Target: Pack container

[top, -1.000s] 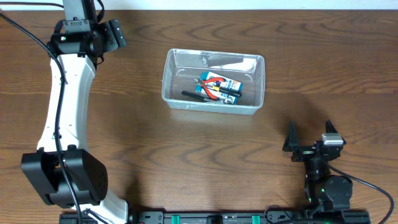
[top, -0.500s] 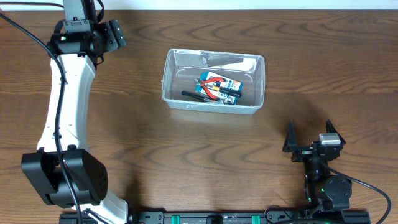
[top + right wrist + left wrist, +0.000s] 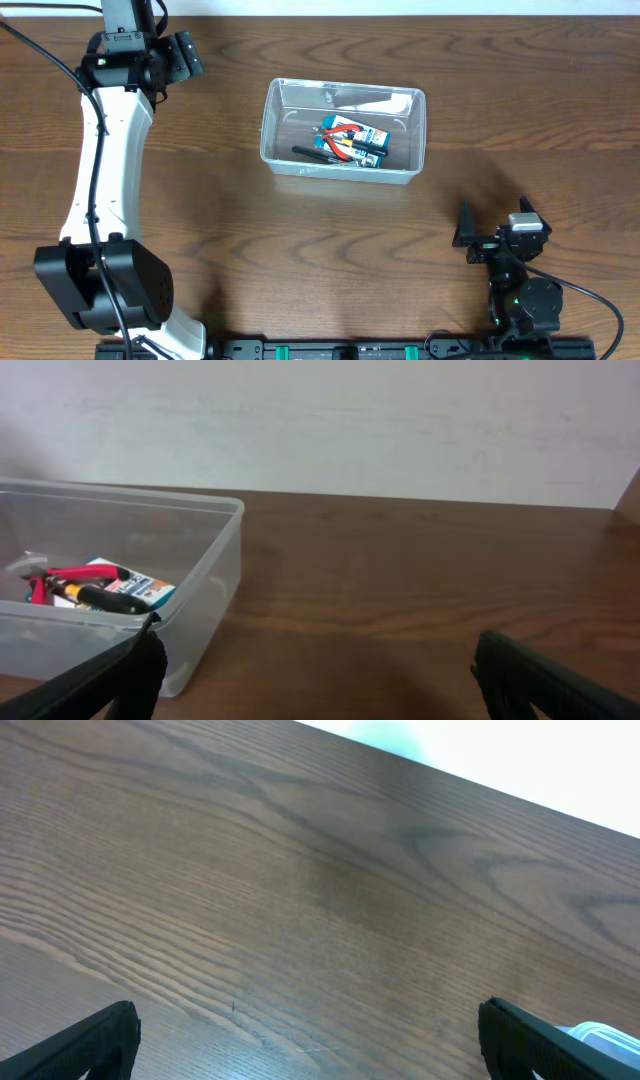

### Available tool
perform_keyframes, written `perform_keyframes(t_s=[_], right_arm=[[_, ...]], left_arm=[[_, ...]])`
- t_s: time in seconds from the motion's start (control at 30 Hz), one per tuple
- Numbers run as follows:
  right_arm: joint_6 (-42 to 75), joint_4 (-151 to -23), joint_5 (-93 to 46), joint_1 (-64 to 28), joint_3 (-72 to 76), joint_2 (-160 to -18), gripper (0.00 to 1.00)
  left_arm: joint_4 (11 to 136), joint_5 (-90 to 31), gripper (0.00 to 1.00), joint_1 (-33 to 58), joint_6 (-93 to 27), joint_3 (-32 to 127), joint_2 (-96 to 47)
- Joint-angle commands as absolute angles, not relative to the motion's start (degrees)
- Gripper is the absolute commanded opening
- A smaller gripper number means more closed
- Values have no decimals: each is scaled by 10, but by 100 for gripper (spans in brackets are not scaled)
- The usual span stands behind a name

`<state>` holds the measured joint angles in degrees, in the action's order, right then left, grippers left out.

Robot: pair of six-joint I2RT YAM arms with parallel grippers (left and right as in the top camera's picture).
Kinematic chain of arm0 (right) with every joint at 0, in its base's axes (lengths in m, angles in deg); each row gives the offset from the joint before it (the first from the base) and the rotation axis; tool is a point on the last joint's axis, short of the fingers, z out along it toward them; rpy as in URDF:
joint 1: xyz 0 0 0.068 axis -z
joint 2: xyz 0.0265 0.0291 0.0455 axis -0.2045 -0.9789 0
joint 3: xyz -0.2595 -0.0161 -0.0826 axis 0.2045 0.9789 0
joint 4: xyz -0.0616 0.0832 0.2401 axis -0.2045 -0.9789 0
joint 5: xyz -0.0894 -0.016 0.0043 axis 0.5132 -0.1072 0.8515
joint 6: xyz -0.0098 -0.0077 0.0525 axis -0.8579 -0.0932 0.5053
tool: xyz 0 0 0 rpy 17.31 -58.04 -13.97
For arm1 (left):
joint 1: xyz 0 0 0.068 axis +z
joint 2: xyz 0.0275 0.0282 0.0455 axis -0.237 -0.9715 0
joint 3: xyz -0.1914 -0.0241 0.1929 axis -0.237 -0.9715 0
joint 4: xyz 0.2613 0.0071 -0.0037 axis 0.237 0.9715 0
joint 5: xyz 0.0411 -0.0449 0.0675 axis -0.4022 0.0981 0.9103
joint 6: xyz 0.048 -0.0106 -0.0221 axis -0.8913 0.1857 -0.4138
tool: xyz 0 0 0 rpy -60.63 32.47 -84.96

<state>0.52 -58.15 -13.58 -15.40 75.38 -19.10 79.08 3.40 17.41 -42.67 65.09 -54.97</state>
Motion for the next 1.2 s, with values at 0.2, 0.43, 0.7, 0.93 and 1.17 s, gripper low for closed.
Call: perform_keyframes(t_s=[0.2,0.43,0.7,0.93,1.17], right_arm=[[-2,-584,-138,-151,755,-187,99],[-2,-584,-138,-151,755,-187,99],[-2,-584,-138,-151,755,-187,99],[-2,-584,-138,-151,755,-187,99],[-2,-584,-138,-151,755,-187,99]], left_arm=[[791,43,98,175,-434,654,-558],[791,43,98,175,-434,654,-558],[791,43,98,175,-434,654,-558],[795,43,98,173,-434,651,-535],[788,52,98,173,-434,651,-392]])
